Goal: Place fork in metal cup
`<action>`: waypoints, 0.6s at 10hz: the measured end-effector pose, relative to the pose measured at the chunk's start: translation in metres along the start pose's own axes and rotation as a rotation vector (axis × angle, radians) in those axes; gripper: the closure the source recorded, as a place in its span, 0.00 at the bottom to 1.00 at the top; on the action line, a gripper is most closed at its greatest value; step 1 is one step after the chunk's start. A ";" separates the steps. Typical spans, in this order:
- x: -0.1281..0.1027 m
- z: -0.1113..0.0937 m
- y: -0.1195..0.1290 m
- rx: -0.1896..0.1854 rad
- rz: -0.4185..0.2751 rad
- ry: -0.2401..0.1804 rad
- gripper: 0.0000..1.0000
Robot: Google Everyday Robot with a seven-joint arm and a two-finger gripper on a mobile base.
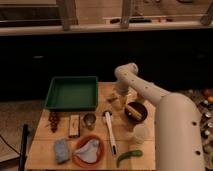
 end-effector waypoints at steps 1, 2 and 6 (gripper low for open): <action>0.002 0.003 0.001 -0.006 0.002 -0.004 0.20; 0.003 0.006 0.003 -0.014 0.003 -0.008 0.21; 0.008 0.008 0.007 -0.015 0.014 -0.013 0.59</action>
